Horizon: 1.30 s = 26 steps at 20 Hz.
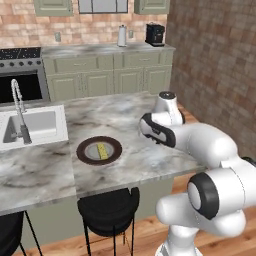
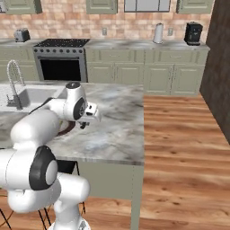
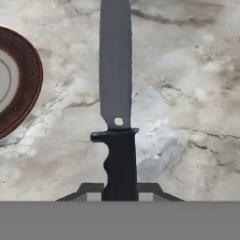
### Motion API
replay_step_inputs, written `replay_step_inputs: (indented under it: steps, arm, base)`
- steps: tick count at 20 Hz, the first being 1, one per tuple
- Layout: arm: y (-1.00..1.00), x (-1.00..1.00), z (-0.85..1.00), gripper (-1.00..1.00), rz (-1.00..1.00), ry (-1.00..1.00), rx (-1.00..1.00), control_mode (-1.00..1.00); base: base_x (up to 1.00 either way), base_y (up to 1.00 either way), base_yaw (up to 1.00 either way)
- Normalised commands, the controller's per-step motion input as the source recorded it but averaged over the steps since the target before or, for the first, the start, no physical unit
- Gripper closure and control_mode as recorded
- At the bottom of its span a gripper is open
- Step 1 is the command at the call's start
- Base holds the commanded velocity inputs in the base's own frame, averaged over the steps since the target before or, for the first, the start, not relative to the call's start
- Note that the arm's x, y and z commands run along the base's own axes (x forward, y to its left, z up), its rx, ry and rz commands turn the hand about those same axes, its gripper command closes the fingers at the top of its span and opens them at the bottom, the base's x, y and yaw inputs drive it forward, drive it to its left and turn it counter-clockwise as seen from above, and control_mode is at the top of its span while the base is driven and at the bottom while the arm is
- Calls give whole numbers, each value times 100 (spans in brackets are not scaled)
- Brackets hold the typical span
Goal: Retrieve the butter from the fridge and place it on a plate on the dining table. Then retrieve the butter knife by the fridge and place it near the plate.
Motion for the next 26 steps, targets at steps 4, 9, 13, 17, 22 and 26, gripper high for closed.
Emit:
replay_step_inputs:
  steps: [4,9,13,17,22,26]
  arm:
    - [13,38,-37,100,0,0,0,-100]
    - [13,38,-42,100,2,0,0,-100]
    - [9,34,-40,100,5,0,0,-100]
    - [8,31,-36,100,5,0,0,-100]
    - [4,30,-31,100,4,3,0,-100]
    - [1,31,-32,100,2,4,0,-100]
  base:
    - [0,0,0]
    - [0,0,0]
    - [0,0,0]
    - [0,0,0]
    - [0,0,0]
    - [0,0,0]
